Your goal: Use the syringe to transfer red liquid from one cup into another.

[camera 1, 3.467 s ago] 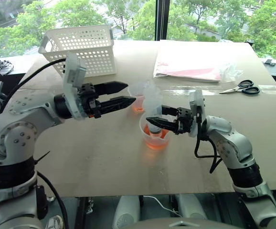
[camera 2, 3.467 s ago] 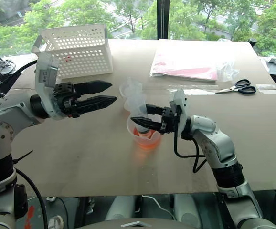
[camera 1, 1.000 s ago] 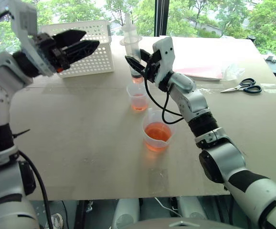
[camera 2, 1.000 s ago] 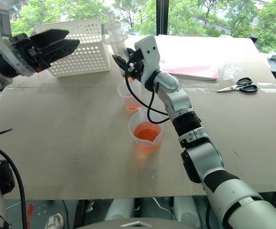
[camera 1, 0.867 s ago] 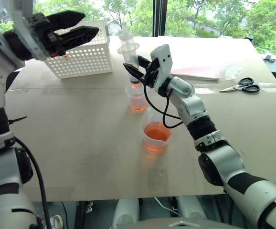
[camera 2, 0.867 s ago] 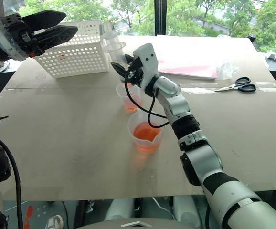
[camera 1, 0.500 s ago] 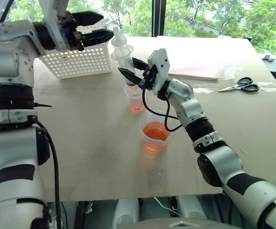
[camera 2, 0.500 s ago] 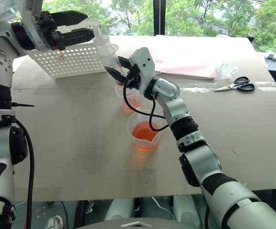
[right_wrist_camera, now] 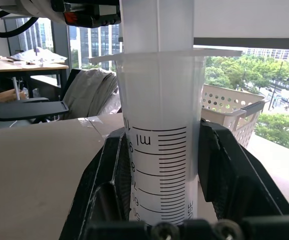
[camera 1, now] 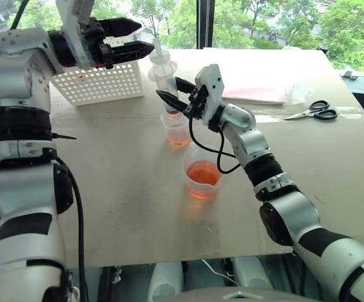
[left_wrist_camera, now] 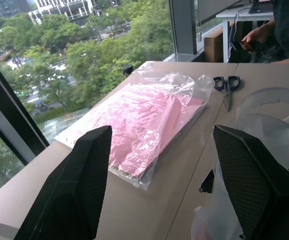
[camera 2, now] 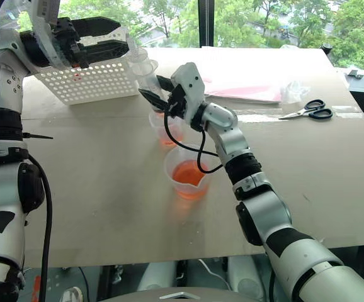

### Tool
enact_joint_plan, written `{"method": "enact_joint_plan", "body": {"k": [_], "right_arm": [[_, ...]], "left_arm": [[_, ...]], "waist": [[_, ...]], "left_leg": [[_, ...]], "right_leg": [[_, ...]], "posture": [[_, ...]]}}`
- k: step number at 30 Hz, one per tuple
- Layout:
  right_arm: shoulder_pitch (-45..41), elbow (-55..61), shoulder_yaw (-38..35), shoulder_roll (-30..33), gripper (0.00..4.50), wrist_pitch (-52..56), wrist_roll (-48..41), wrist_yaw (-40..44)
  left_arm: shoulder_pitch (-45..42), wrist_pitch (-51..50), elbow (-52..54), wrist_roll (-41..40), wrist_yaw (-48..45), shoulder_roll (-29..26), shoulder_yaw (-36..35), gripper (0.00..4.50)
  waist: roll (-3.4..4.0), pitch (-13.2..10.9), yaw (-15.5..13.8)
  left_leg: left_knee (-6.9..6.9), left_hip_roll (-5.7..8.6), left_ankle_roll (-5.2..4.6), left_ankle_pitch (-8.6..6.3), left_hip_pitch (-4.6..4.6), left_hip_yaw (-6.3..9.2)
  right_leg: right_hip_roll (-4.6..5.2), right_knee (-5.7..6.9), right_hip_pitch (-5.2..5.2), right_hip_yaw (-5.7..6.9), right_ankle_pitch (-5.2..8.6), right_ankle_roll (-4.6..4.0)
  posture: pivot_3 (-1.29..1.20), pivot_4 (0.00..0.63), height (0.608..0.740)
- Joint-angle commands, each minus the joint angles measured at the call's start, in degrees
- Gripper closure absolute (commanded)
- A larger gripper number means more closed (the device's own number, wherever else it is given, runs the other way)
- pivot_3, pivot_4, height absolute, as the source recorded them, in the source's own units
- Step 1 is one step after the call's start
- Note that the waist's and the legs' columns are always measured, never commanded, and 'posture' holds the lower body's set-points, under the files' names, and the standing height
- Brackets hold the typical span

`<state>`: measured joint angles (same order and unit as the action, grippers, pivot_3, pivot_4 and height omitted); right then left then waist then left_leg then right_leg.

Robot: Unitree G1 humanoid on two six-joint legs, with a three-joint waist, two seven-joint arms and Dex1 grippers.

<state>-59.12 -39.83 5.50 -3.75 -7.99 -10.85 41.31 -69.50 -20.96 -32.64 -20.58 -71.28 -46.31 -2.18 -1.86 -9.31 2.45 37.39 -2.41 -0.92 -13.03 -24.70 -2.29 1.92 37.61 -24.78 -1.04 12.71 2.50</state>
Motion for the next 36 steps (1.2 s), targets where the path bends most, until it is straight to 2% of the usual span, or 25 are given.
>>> {"method": "enact_joint_plan", "body": {"k": [1,6,15,16,17,18,19,23,36], "right_arm": [[-2.2,0.3,-1.1,-0.4,3.06,0.0,-0.8,0.3],[-2.8,-0.4,-0.9,-0.2,3.06,-0.4,-0.2,1.1],[-2.9,-0.6,0.0,-0.6,3.06,-0.1,0.5,3.1],[-3.0,-0.8,-0.1,-0.7,3.06,-0.1,0.6,3.0],[-3.1,-0.9,-0.1,-0.8,3.06,-0.1,0.6,3.0],[-3.2,-1.1,-0.1,-0.8,3.07,-0.1,0.6,3.0],[-3.3,-1.3,-0.2,-0.9,3.08,-0.1,0.6,2.9],[-3.6,-1.7,-0.2,-1.0,3.08,0.2,0.4,3.7],[-4.7,-2.4,-0.7,-0.8,3.09,0.0,0.4,5.4]], "left_arm": [[-1.1,-0.1,2.8,-1.3,-1.4,-0.7,-2.0,1.24],[-0.3,-0.4,3.9,-1.0,-1.8,-0.8,-2.3,1.24],[0.4,3.0,4.9,0.3,-1.5,2.5,-1.4,1.24],[0.7,3.9,5.1,0.5,-1.9,2.6,-1.3,1.78],[1.0,4.6,5.2,0.7,-2.2,2.6,-1.2,2.04],[1.2,4.6,5.4,0.6,-2.5,2.7,-1.2,2.49],[1.4,4.5,5.6,0.4,-2.6,2.8,-1.3,3.08],[2.0,4.3,6.7,-0.1,-2.6,3.2,-1.6,4.5],[4.8,4.4,9.7,-0.3,-3.1,3.8,-1.3,4.5]], "waist": [[0.0,0.0,0.0],[0.0,0.0,0.0],[0.0,0.0,-0.1],[0.0,0.0,0.0],[0.0,0.0,0.0],[0.0,0.0,0.0],[0.0,0.0,0.1],[0.0,0.0,0.0],[0.0,0.0,0.0]], "left_leg": [[0.03,0.0,0.0,0.0,-0.01,-0.01],[0.04,0.01,0.0,0.0,0.0,0.02],[0.05,0.01,0.06,0.04,0.0,0.01],[0.05,0.01,0.07,0.04,0.0,0.0],[0.05,0.01,0.07,0.04,0.0,0.0],[0.05,0.01,0.09,0.06,0.0,0.0],[0.05,0.01,0.1,0.06,0.01,0.0],[0.04,0.01,0.1,0.06,0.0,0.01],[0.05,0.01,0.1,0.06,0.01,0.0]], "right_leg": [[0.01,0.01,0.0,0.0,0.0,0.0],[0.0,0.06,0.0,0.0,0.0,0.0],[0.01,0.07,0.0,0.0,0.0,0.0],[0.01,0.07,0.0,-0.01,0.0,0.0],[0.01,0.07,0.0,-0.01,0.0,0.0],[0.01,0.07,0.0,-0.01,0.0,0.0],[0.01,0.07,0.0,-0.01,0.0,0.0],[0.0,0.07,0.0,-0.01,0.0,0.0],[0.0,0.09,0.0,-0.01,0.0,0.0]], "posture": [[0.0,0.15,0.74],[0.0,0.15,0.74],[0.0,0.15,0.74],[0.0,0.15,0.74],[0.0,0.15,0.74],[0.0,0.15,0.74],[0.0,0.15,0.74],[0.0,0.15,0.74],[0.0,0.15,0.74]]}}
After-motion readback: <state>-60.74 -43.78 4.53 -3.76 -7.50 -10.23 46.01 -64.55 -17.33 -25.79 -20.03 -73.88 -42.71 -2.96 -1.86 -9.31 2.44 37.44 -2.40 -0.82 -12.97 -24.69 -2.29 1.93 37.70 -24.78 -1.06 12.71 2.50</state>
